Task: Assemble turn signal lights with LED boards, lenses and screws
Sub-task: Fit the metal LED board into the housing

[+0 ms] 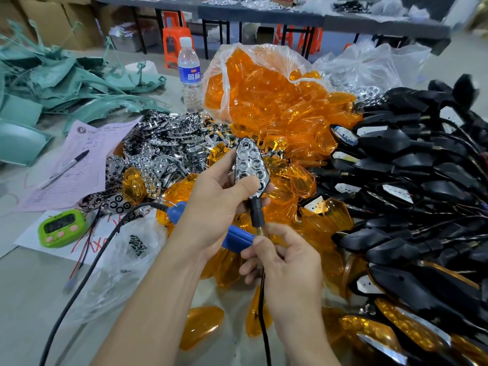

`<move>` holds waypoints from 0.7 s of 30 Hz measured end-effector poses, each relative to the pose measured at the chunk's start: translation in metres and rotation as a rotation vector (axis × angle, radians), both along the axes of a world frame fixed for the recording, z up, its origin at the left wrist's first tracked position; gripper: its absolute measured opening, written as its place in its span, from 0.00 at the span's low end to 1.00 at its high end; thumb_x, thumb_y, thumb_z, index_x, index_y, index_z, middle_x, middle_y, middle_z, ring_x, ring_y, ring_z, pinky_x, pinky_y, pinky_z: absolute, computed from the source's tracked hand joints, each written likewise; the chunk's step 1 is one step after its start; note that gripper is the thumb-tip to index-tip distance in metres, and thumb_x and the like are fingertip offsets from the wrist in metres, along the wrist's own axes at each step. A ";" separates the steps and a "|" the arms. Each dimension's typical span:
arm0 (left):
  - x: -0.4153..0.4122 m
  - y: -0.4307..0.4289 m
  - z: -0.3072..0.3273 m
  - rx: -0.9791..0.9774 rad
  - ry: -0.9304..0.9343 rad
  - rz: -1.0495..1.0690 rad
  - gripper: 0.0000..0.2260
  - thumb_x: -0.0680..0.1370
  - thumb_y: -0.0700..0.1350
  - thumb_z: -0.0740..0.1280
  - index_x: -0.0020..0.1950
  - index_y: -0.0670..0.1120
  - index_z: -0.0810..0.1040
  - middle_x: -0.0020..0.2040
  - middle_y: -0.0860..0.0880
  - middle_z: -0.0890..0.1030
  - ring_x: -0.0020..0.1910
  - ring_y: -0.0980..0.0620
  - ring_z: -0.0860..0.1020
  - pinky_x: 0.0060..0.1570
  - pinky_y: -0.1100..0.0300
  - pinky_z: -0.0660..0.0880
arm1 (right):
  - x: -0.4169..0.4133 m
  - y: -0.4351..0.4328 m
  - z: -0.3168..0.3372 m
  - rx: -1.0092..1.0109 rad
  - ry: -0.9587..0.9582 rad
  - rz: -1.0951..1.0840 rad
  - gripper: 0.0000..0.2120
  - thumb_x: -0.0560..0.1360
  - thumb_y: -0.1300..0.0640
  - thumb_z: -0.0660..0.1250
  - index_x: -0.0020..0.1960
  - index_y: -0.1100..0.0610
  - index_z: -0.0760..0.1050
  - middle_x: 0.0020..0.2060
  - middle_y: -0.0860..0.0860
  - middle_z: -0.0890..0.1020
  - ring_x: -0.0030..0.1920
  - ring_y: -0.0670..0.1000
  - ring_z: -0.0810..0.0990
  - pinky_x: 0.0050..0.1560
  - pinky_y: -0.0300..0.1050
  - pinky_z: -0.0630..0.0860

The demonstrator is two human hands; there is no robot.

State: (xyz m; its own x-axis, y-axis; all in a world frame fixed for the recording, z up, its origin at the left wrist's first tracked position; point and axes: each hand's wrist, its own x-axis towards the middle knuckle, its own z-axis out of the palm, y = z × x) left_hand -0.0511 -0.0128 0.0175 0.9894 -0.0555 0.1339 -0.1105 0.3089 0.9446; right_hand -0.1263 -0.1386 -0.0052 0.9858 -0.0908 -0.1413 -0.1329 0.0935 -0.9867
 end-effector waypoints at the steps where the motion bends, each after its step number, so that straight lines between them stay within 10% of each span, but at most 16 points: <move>1: 0.000 0.001 0.000 0.007 -0.002 0.000 0.14 0.82 0.33 0.66 0.65 0.45 0.78 0.54 0.43 0.86 0.52 0.43 0.86 0.45 0.53 0.83 | 0.001 -0.001 -0.001 -0.007 -0.005 0.006 0.12 0.82 0.62 0.68 0.58 0.46 0.76 0.35 0.54 0.86 0.30 0.52 0.84 0.30 0.40 0.80; 7: 0.005 0.006 0.002 -0.011 -0.004 -0.003 0.16 0.82 0.33 0.66 0.69 0.42 0.76 0.53 0.43 0.86 0.51 0.42 0.86 0.45 0.53 0.83 | 0.002 -0.006 -0.009 -0.353 -0.039 0.076 0.10 0.78 0.52 0.73 0.48 0.36 0.77 0.35 0.43 0.86 0.36 0.47 0.85 0.39 0.43 0.84; 21: 0.014 0.001 -0.002 0.036 0.012 -0.021 0.19 0.82 0.33 0.66 0.73 0.42 0.74 0.53 0.45 0.86 0.52 0.43 0.86 0.46 0.53 0.83 | 0.012 -0.002 -0.022 -0.370 -0.076 -0.051 0.14 0.81 0.56 0.69 0.38 0.45 0.83 0.33 0.45 0.85 0.32 0.47 0.84 0.41 0.47 0.82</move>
